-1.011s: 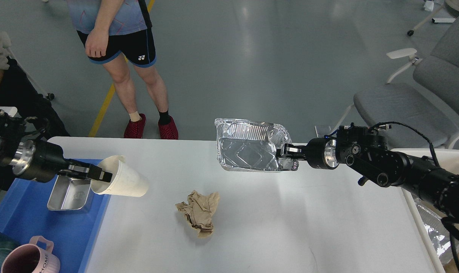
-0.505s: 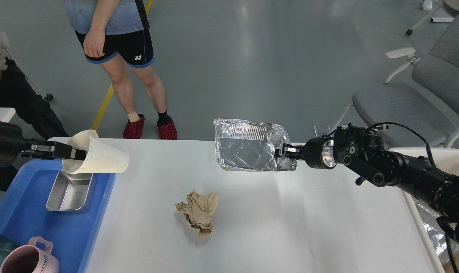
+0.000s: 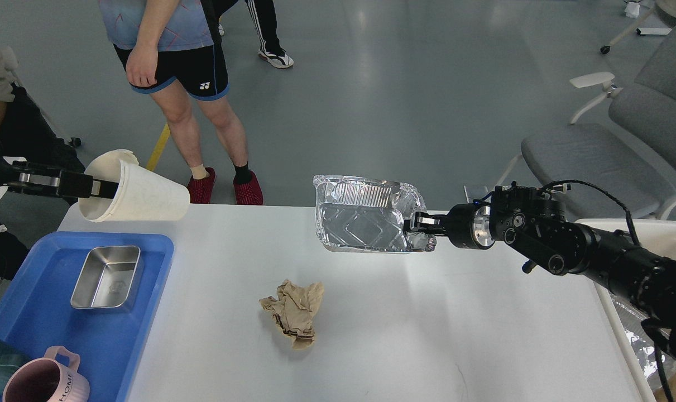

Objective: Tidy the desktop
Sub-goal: 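Lift the paper cup up and away from the table with the left gripper, then place the paper cup into the held foil tray with the left gripper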

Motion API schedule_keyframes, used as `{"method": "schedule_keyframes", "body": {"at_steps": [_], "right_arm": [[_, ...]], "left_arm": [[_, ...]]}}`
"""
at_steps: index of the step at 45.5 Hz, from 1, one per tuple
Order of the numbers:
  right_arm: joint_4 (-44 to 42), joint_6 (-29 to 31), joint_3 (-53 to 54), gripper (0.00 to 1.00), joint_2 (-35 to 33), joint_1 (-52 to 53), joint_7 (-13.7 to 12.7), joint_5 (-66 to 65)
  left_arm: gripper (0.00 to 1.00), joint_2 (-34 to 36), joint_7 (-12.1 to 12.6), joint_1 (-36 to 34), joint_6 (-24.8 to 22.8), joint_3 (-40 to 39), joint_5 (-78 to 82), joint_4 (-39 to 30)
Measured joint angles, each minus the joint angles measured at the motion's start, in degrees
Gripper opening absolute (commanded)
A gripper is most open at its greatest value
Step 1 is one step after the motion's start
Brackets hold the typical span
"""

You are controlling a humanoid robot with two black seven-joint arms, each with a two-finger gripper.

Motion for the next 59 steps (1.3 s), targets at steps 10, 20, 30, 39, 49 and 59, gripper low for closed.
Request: {"method": "schedule_keyframes", "body": {"at_steps": [10, 20, 30, 39, 49, 59], "right_arm": [[-0.01, -0.03, 0.0, 0.0, 0.08, 0.07, 0.0, 0.0], [-0.01, -0.07, 0.0, 0.0, 0.29, 0.09, 0.0, 0.0], [-0.02, -0.08, 0.0, 0.0, 0.78, 0.2, 0.0, 0.0], [-0.09, -0.08, -0.02, 0.0, 1.06, 0.64, -0.06, 0.0], [0.02, -0.05, -0.09, 0.0, 1.15, 1.28, -0.13, 0.0], [0.08, -0.03, -0.01, 0.0, 1.15, 1.52, -0.14, 0.0]], "left_arm": [[0.01, 0.04, 0.24, -2.55, -1.21, -0.15, 0.02, -0.06], [0.01, -1.64, 0.35, -3.14, -0.63, -0.91, 0.1, 0.28], [0.01, -6.11, 0.72, -3.39, 0.01, -2.74, -0.06, 1.38], [0.01, -14.61, 1.41, -2.58, 1.67, -5.24, -0.7, 5.73], [0.01, -29.12, 1.26, 2.92, 4.96, -6.88, -2.57, 15.11], [0.01, -44.17, 1.32, 11.59, 7.01, -11.29, -3.92, 29.13]]}}
